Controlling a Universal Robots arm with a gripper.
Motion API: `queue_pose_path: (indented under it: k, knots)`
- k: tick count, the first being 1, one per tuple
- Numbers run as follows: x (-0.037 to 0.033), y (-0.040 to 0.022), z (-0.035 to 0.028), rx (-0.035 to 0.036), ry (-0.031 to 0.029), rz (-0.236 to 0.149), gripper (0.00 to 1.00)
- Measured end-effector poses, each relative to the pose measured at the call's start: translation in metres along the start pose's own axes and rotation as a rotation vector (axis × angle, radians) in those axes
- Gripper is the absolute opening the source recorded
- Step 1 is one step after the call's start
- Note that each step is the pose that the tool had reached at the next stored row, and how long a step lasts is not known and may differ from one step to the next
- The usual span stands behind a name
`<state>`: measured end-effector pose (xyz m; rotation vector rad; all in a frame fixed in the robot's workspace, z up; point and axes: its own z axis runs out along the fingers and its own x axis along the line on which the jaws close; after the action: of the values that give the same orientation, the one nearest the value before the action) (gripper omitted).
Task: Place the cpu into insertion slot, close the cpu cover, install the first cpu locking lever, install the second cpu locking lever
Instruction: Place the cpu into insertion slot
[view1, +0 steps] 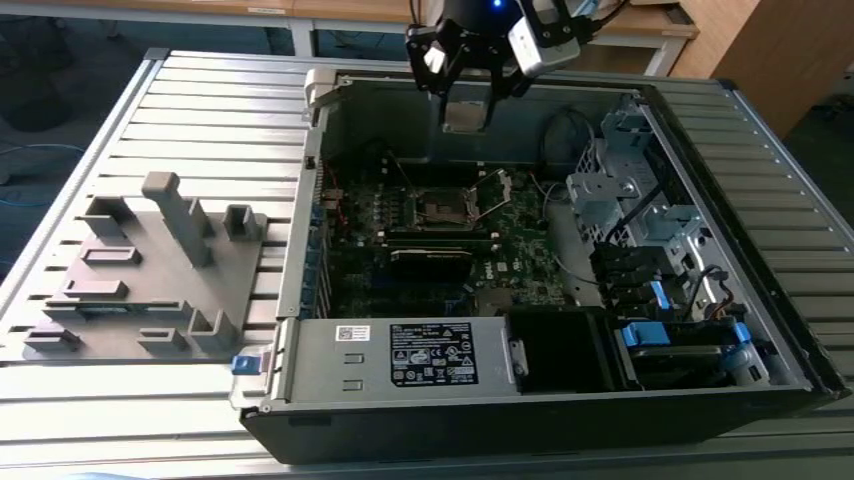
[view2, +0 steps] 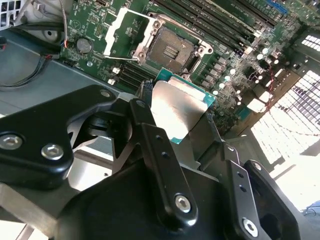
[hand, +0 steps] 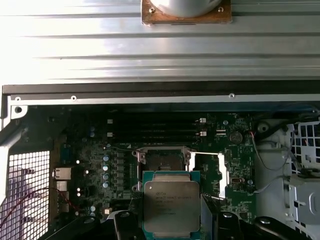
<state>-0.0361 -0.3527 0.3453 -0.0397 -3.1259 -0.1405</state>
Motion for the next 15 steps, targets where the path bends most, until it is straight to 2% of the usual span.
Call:
queue_pose_path:
  k: [15]
  knots:
    - [0.0002,-0.0003,0.0033,-0.0003,-0.0004,0.0,0.54]
